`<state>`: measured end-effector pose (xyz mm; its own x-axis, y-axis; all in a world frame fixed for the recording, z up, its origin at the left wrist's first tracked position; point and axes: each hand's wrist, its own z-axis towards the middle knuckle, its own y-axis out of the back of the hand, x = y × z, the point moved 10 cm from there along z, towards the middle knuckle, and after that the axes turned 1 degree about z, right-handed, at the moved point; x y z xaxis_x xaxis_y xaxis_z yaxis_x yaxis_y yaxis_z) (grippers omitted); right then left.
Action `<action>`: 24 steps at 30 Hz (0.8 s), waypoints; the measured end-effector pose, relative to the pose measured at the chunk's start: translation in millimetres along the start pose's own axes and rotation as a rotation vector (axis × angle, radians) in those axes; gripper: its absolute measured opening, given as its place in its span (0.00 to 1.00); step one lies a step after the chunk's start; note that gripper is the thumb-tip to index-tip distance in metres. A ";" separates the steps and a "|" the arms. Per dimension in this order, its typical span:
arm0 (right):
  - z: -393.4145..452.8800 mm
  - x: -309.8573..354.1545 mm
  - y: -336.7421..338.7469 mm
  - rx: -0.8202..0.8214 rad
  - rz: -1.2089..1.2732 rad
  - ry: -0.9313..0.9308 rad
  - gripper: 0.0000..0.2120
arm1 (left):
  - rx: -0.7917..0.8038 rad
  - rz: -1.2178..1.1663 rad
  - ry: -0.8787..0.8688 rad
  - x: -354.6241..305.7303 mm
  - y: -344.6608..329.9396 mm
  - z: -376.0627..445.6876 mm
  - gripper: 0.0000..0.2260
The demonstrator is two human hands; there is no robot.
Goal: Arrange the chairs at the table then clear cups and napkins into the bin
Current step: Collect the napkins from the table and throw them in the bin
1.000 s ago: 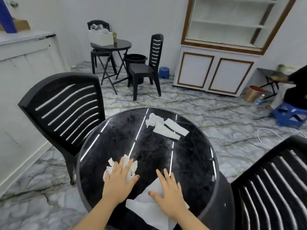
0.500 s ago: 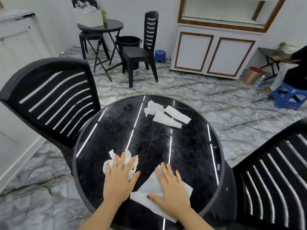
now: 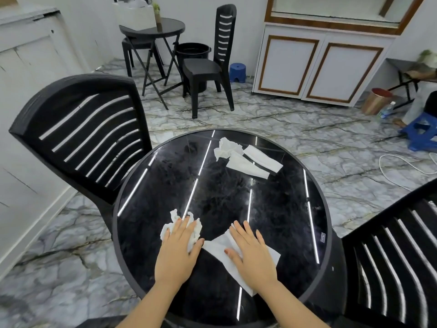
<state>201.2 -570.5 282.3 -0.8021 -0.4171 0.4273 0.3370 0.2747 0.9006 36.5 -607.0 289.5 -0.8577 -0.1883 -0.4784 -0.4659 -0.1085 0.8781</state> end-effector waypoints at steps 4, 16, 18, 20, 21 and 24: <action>0.4 -1.7 6.9 -0.044 0.112 -0.005 0.33 | -0.031 -0.104 0.033 -0.8 7.8 -3.5 0.20; 7.2 38.6 29.7 0.000 0.667 -0.015 0.31 | -0.230 -0.222 0.104 11.1 50.6 -21.2 0.17; 17.3 69.6 31.7 0.054 0.686 0.054 0.28 | -0.277 -0.245 0.160 23.4 68.4 -29.4 0.18; 27.1 103.8 29.3 0.096 0.691 0.132 0.27 | -0.336 -0.295 0.229 40.0 89.0 -42.5 0.18; 30.4 121.7 26.9 0.117 0.685 0.172 0.27 | -0.368 -0.312 0.260 48.9 99.9 -51.0 0.18; 34.3 179.1 11.8 0.202 0.669 0.301 0.26 | -0.474 -0.290 0.362 77.5 133.4 -87.3 0.18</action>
<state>44.6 -612.3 366.7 -0.2801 -0.3165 0.9063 0.5839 0.6932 0.4225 -73.2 -721.3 369.0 -0.5459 -0.3941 -0.7394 -0.4497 -0.6068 0.6555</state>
